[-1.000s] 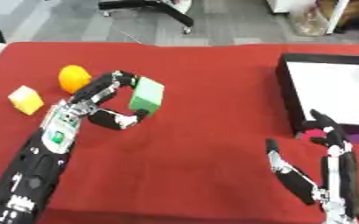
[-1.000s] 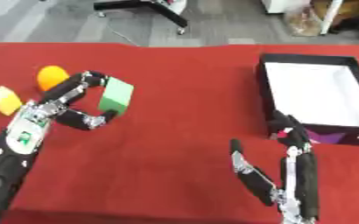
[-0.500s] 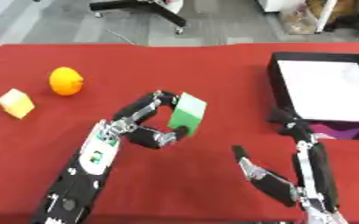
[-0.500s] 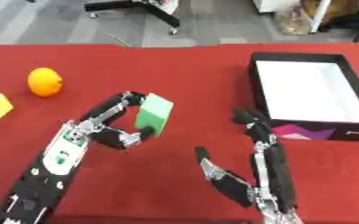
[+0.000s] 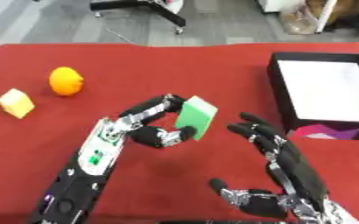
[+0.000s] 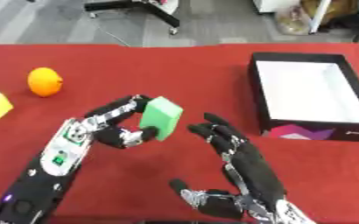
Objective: Pick up the objects with one hand, pass them to the other hand, and then place them into the box on the other side of the table.
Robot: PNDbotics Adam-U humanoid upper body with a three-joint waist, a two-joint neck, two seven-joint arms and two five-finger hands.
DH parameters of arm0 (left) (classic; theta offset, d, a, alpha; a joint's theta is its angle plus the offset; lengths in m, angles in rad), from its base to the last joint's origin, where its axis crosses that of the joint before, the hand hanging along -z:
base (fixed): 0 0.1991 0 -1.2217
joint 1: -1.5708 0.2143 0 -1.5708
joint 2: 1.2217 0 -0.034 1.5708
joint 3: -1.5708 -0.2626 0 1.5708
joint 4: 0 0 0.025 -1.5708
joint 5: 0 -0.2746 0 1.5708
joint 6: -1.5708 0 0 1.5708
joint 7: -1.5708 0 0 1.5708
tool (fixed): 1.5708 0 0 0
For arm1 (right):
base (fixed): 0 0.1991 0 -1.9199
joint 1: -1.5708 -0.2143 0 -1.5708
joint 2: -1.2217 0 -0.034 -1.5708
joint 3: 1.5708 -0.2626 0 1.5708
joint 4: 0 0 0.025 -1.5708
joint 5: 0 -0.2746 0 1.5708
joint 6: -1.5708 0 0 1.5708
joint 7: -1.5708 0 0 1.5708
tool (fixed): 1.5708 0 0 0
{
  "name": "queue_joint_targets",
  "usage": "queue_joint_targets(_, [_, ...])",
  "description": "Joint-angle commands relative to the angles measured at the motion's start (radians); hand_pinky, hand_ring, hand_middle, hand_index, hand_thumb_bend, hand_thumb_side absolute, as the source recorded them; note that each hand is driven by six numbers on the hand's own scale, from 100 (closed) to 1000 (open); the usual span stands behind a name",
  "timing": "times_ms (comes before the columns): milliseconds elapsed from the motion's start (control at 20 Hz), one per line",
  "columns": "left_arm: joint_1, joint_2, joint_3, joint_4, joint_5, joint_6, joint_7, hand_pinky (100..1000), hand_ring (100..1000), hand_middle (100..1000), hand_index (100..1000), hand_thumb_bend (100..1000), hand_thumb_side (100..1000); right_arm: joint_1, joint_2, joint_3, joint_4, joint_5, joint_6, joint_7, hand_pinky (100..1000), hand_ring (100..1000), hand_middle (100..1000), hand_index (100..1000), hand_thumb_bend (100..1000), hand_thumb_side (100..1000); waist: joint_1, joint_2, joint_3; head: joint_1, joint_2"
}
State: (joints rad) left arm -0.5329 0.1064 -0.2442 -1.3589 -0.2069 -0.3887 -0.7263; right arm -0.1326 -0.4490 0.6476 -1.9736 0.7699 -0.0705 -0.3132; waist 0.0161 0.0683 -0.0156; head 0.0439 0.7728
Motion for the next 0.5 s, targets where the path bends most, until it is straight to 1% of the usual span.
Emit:
queue_joint_targets(50, [-0.025, 0.04, -0.003, -0.039, 0.051, 0.026, -0.064, 660, 580, 524, 602, 100, 708, -0.016, -0.035, -0.006, -0.026, 0.021, -0.035, 0.032, 796, 964, 792, 900, 555, 359, -0.003, -0.013, 0.004, -0.006, -0.003])
queue_joint_targets(250, [-0.024, 0.069, 0.006, -0.066, 0.108, 0.078, -0.121, 661, 583, 527, 604, 100, 717, -0.023, -0.041, -0.013, -0.026, 0.048, -0.055, 0.041, 822, 974, 811, 911, 569, 357, -0.004, -0.014, 0.005, -0.008, -0.003])
queue_joint_targets(400, [-0.018, 0.092, 0.009, -0.077, 0.152, 0.116, -0.164, 661, 584, 527, 605, 100, 738, -0.031, -0.038, -0.018, -0.026, 0.077, -0.059, 0.035, 842, 979, 841, 924, 564, 361, -0.004, -0.014, 0.006, -0.009, -0.003])
queue_joint_targets(500, [-0.015, 0.104, 0.004, -0.081, 0.182, 0.14, -0.177, 661, 585, 527, 604, 100, 749, -0.038, -0.036, -0.02, -0.026, 0.1, -0.058, 0.032, 854, 978, 856, 931, 562, 365, -0.003, -0.014, 0.005, -0.009, -0.003])
